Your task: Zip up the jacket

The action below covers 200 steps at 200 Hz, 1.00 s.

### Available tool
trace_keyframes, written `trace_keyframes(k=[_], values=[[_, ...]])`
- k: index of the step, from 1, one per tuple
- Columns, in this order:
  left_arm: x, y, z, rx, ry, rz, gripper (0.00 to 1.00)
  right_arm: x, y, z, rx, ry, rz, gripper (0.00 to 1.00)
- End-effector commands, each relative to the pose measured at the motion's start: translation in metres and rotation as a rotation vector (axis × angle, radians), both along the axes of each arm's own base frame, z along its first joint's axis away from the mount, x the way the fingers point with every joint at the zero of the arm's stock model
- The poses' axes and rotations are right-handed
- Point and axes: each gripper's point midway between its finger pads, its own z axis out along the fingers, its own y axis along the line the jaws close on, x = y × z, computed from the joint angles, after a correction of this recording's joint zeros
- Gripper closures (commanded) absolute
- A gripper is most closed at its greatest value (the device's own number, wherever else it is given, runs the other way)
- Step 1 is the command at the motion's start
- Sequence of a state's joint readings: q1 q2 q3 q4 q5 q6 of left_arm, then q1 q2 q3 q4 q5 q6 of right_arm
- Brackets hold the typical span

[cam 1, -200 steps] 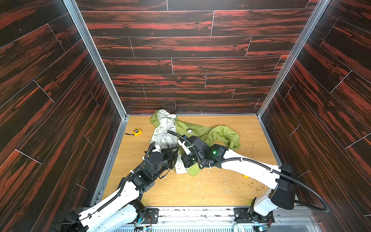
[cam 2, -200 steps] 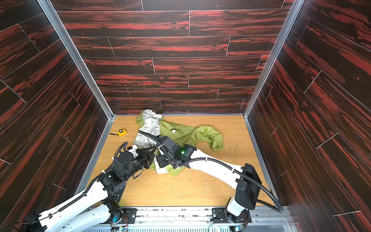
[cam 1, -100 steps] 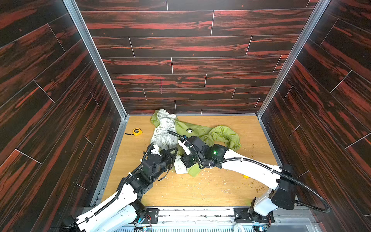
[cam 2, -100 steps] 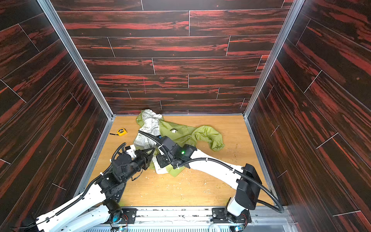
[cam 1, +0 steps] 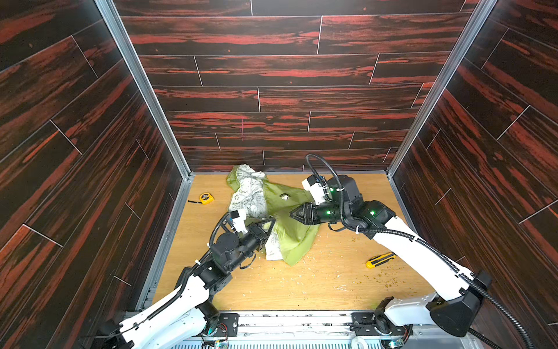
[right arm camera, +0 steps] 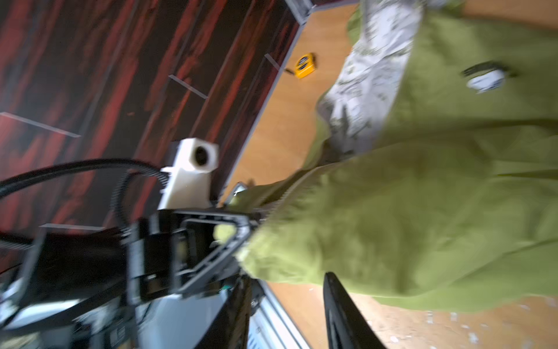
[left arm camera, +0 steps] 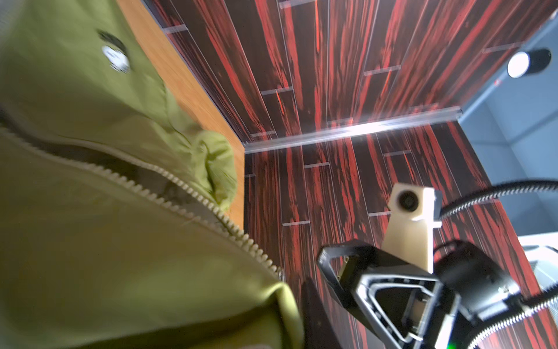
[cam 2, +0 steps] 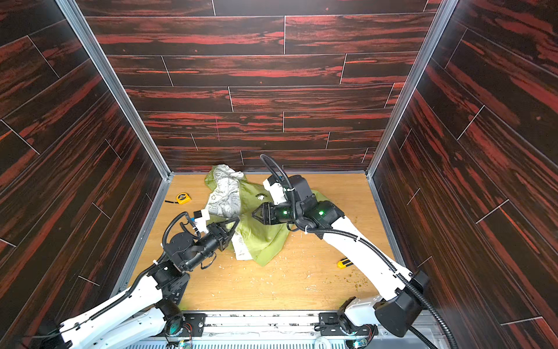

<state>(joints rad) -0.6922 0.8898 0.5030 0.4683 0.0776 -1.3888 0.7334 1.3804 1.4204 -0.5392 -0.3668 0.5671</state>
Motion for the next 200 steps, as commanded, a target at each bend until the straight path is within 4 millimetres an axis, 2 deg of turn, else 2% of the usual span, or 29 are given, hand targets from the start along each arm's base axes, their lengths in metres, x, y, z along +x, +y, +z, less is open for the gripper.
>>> trace_keyframes(k=[1, 30, 72, 105, 157, 200], values=[[-0.008, -0.021, 0.035, -0.091, -0.106, -0.123, 1.0, -0.02, 0.014, 0.01, 0.125, 0.137, 0.128, 0.58], [-0.008, -0.035, 0.043, -0.145, -0.106, -0.192, 1.0, -0.018, 0.018, 0.014, 0.18, 0.185, 0.143, 0.59], [-0.008, -0.032, 0.043, -0.148, -0.09, -0.182, 1.0, -0.007, 0.011, 0.009, 0.215, 0.236, 0.115, 0.62], [-0.009, -0.031, 0.043, -0.144, -0.085, -0.177, 0.85, -0.002, 0.008, 0.002, 0.211, 0.253, 0.107, 0.63], [-0.004, -0.035, 0.037, -0.151, -0.055, -0.183, 0.77, 0.006, 0.002, -0.002, 0.215, 0.267, 0.091, 0.63], [-0.003, -0.036, 0.038, -0.168, -0.062, -0.181, 0.62, 0.007, 0.0, -0.011, 0.205, 0.285, 0.086, 0.63]])
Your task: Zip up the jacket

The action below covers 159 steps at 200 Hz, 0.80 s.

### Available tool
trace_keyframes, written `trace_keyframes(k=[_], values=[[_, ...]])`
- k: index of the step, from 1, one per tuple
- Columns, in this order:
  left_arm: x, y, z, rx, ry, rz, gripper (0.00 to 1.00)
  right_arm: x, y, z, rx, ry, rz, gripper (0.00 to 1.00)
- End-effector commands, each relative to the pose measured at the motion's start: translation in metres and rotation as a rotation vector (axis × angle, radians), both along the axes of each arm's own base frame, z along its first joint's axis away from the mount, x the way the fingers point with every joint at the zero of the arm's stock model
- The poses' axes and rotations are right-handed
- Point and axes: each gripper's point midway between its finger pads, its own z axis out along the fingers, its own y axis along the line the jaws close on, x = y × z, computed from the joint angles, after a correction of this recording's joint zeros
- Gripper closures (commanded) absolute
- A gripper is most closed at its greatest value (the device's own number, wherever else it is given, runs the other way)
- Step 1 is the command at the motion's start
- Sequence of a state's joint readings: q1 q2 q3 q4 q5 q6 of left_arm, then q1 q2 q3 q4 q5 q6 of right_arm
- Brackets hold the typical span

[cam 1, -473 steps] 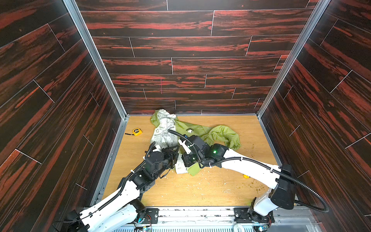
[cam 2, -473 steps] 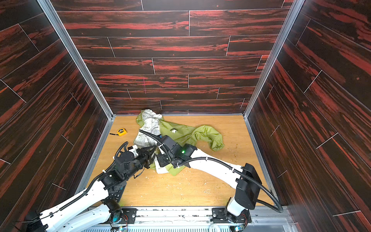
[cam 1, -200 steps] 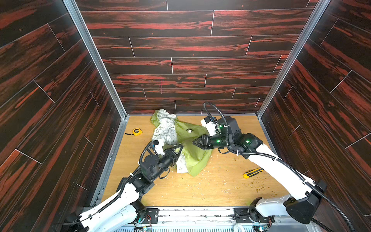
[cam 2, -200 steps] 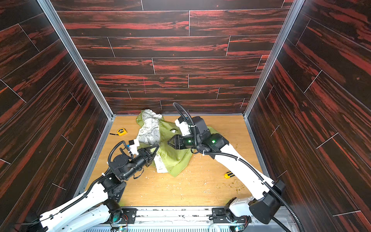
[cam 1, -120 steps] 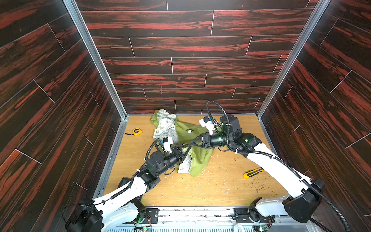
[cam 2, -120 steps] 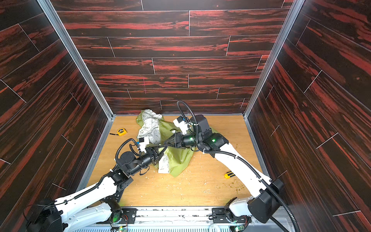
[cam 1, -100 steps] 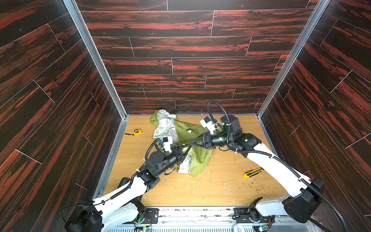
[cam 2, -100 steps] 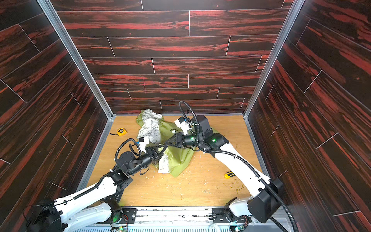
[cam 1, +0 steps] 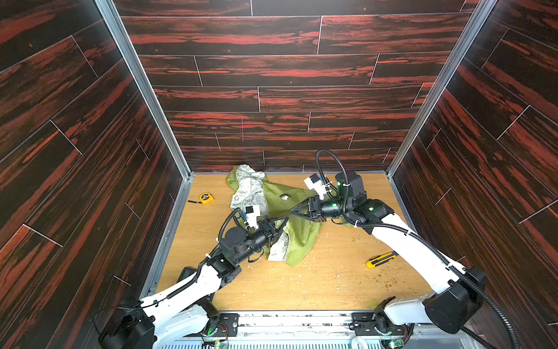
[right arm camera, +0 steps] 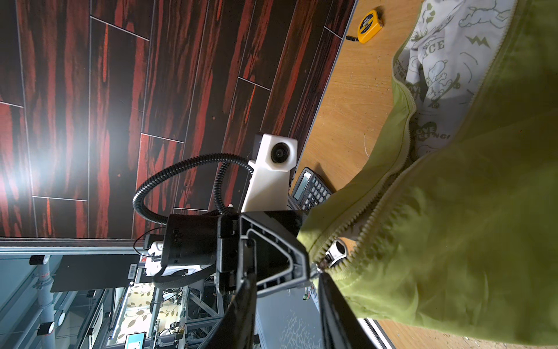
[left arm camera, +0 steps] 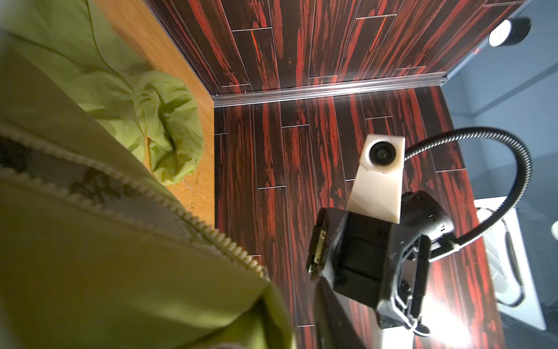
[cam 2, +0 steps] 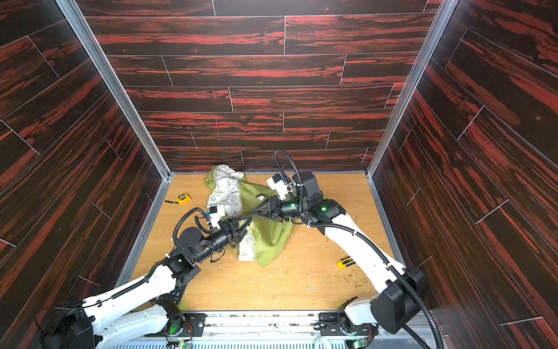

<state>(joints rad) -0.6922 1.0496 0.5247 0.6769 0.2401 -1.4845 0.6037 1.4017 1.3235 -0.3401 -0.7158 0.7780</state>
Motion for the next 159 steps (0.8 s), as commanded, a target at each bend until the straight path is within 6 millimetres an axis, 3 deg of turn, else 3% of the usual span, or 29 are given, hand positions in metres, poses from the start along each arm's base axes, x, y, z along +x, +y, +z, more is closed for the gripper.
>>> trace_keyframes(k=[1, 49, 87, 159], values=[[-0.003, 0.0, 0.032, -0.071, -0.072, -0.012, 0.62, 0.002, 0.002, -0.016, -0.016, 0.044, 0.011, 0.63], [-0.003, 0.005, 0.032, -0.075, -0.075, 0.009, 0.61, 0.003, 0.002, -0.026, -0.029, 0.069, 0.012, 0.67], [-0.003, 0.004, 0.027, -0.073, -0.063, 0.007, 0.82, 0.004, 0.005, -0.03, -0.034, 0.078, 0.033, 0.68], [-0.006, 0.002, 0.027, -0.081, -0.065, -0.015, 1.0, 0.01, 0.008, -0.025, -0.031, 0.066, 0.035, 0.68]])
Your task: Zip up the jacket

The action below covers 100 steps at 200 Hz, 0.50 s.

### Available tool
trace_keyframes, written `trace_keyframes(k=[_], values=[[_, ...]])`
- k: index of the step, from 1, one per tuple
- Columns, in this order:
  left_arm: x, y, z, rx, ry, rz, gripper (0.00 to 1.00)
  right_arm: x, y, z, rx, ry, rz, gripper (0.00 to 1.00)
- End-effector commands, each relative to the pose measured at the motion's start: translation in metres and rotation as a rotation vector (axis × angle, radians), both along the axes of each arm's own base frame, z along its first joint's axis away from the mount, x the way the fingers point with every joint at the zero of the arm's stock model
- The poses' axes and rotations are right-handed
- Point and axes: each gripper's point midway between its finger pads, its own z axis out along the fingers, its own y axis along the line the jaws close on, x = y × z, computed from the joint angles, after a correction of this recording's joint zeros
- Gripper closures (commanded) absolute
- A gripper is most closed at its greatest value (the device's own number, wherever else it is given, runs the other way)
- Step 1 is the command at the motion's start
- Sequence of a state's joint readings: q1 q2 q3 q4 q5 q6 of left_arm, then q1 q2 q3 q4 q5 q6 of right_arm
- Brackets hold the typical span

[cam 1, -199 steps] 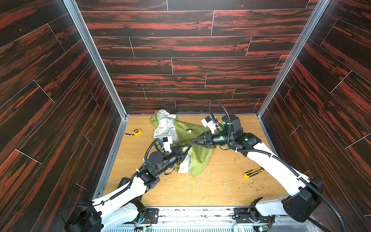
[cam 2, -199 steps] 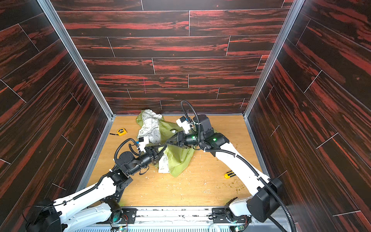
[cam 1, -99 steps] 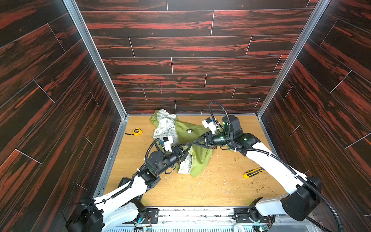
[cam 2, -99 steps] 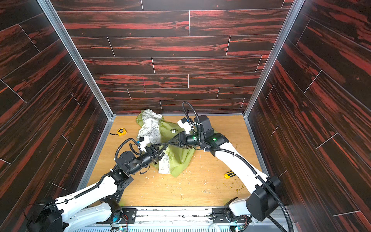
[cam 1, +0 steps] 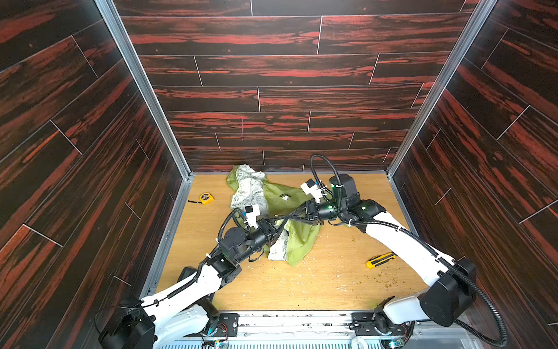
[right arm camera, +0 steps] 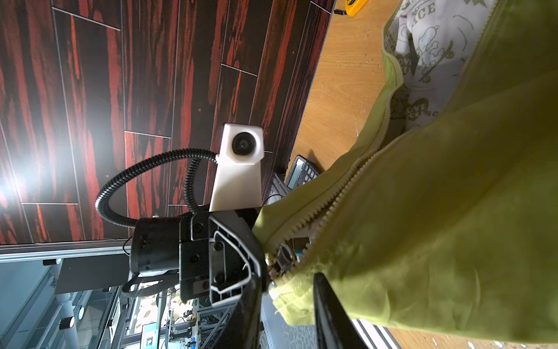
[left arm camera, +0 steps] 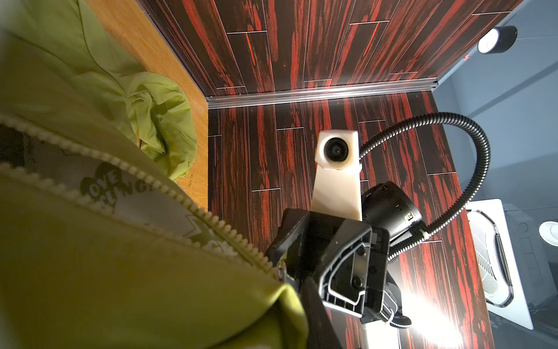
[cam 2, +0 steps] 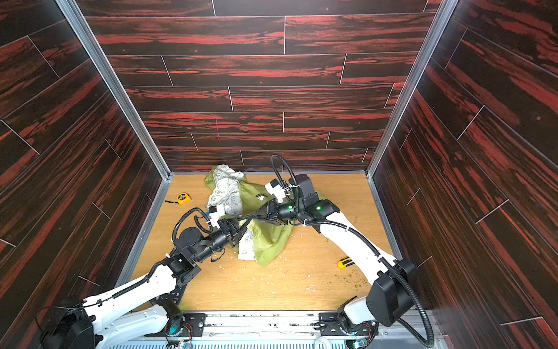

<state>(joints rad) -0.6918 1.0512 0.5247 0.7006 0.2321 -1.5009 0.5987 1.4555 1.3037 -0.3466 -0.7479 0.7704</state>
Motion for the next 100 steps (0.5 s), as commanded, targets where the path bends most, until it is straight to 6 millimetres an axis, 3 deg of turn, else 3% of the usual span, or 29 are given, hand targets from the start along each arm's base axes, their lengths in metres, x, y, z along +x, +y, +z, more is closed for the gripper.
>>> trace_keyframes(k=[1, 100], values=[[-0.0073, 0.0009, 0.0221, -0.057, -0.062, -0.023, 1.0, 0.0057, 0.003, 0.0018, 0.001, -0.002, 0.01, 0.68], [-0.0095, -0.0058, 0.0242, -0.064, -0.065, -0.063, 1.0, 0.0109, 0.0081, 0.0102, 0.05, 0.019, 0.035, 0.75]])
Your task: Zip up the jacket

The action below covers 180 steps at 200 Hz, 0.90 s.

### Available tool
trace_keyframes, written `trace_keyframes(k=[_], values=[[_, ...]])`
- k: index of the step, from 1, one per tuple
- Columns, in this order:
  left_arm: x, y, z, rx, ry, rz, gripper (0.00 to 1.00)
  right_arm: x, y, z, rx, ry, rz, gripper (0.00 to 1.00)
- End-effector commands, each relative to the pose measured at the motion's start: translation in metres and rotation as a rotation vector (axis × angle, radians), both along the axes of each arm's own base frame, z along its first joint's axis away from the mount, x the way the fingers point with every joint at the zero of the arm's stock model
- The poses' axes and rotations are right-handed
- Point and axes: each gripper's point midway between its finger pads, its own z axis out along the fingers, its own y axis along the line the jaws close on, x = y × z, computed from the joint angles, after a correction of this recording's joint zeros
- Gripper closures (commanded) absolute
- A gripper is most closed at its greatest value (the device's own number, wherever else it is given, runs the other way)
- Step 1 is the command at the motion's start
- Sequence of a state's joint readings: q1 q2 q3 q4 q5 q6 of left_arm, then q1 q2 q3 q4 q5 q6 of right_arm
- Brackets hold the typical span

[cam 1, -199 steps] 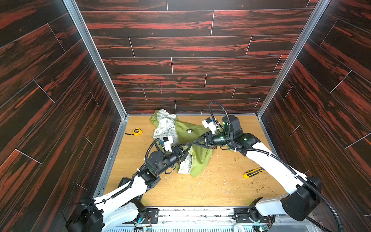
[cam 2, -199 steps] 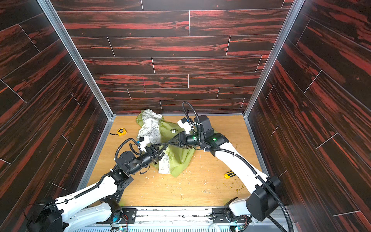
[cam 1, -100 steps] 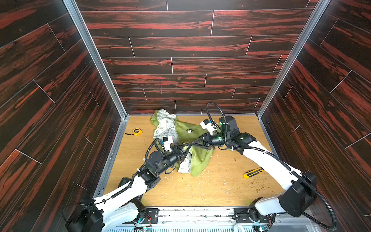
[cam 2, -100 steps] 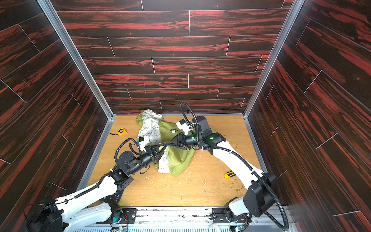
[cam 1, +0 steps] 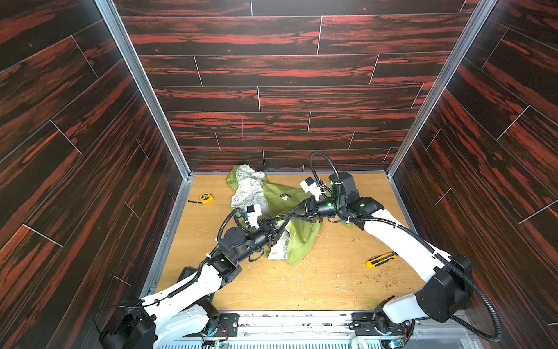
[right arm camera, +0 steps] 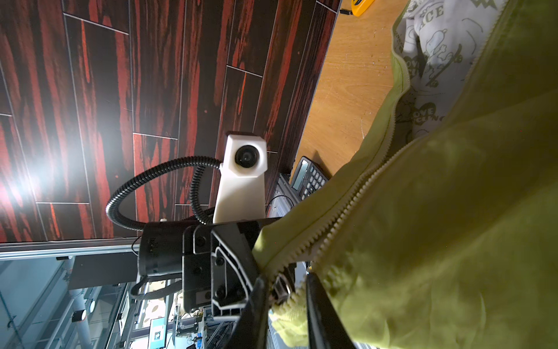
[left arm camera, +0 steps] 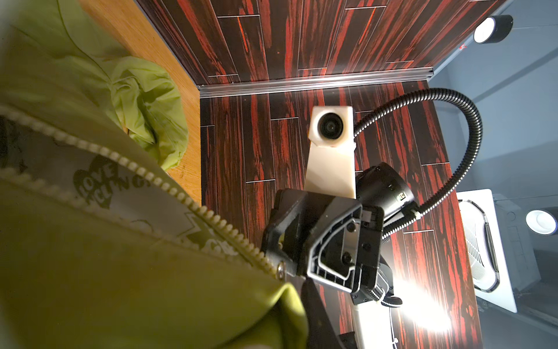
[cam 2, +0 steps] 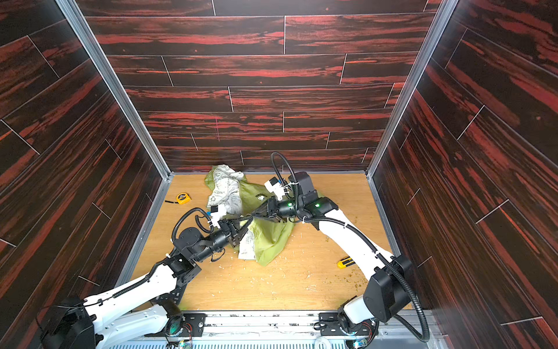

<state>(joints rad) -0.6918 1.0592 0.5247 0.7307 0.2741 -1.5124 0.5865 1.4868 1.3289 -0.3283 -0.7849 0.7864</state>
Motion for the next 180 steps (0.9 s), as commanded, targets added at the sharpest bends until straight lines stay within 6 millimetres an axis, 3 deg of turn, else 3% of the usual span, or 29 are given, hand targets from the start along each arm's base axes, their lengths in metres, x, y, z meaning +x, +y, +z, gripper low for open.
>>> trace_keyframes(k=[1, 76, 117, 180], values=[[-0.004, -0.001, 0.02, -0.048, -0.054, -0.02, 1.0, 0.005, 0.005, 0.006, 0.027, 0.004, 0.021, 0.75], [-0.004, -0.002, 0.024, -0.05, -0.065, -0.021, 1.0, -0.001, 0.006, 0.002, 0.045, 0.034, 0.049, 0.8], [-0.004, -0.003, 0.024, -0.049, -0.065, -0.026, 1.0, 0.003, 0.004, 0.001, 0.037, 0.028, 0.024, 0.74], [-0.005, -0.004, 0.025, -0.045, -0.064, -0.038, 1.0, 0.008, -0.001, -0.003, 0.047, 0.049, 0.003, 0.73]])
